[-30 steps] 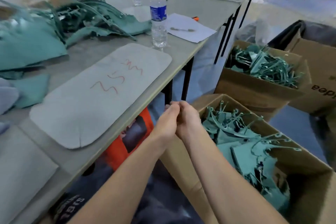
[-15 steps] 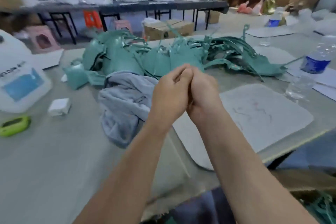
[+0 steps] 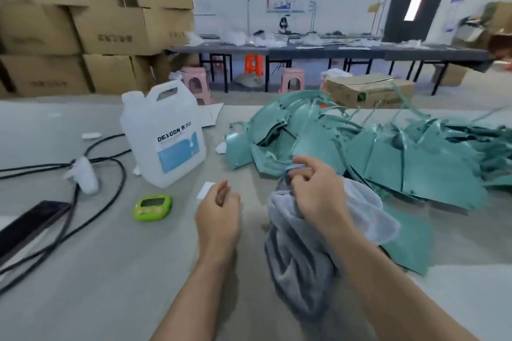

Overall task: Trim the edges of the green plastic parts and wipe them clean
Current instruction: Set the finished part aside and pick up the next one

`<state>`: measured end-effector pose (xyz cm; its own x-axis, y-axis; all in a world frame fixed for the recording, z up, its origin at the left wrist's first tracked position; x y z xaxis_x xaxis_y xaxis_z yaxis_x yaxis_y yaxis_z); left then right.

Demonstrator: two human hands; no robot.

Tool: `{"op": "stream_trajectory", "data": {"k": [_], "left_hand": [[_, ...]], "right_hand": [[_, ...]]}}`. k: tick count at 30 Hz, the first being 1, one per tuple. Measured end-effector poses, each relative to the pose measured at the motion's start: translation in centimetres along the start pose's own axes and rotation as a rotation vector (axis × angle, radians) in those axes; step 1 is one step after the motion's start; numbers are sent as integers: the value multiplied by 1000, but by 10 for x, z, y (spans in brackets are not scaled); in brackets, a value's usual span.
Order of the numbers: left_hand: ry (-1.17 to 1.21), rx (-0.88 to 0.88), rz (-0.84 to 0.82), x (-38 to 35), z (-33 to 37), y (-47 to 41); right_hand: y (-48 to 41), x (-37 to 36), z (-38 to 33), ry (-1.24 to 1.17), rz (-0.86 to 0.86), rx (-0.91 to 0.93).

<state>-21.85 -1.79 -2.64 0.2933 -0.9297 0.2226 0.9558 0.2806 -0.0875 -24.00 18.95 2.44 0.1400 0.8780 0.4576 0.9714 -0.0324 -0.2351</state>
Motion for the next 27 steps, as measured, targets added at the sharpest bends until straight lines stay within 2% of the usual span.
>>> {"op": "stream_trajectory", "data": {"k": [3, 5, 8, 9, 11, 13, 16, 19, 20, 23, 25, 27], "left_hand": [[-88, -78, -28, -13, 1, -3], [-205, -140, -53, -19, 2, -5], [-261, -144, -96, -21, 0, -8], [-256, -132, -106, -20, -2, -8], [-241, -106, -118, -18, -4, -9], [-222, -84, -119, -17, -5, -11], [-236, -81, -130, -19, -6, -11], [-258, -95, -159, -23, -5, -6], [-274, -110, -172, -24, -4, -4], [-285, -149, -217, -30, 0, 4], [-268, -150, -242, -32, 3, 10], [-273, -156, -295, -36, 7, 14]], "right_hand": [[-21, -8, -24, 212, 86, 216], [-46, -13, -33, 454, 90, 299], [-81, -30, -23, 1002, -207, 110], [-85, -34, -20, 1099, -271, 45], [-85, -36, -18, 1175, -276, 18], [-84, -29, -24, 1113, -151, 85], [-85, 11, -35, 631, 115, 104], [-86, 55, -41, 227, 267, 78], [-88, 63, -43, 199, 252, 53], [-99, 66, -48, 367, -6, -24], [-102, 75, -57, 336, 17, -5], [-102, 87, -64, 63, 85, 55]]}}
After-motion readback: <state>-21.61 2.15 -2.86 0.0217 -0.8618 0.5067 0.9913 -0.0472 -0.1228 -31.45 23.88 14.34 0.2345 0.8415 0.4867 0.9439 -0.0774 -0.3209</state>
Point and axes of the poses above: each hand's wrist, its own y-axis away from the middle knuckle, its own x-axis out of the back of the hand, z = x × y, the point moved 5 cm from there along -y, towards the middle knuckle, and after that the axes turned 11 degrees about -z, right-handed, at the moved point
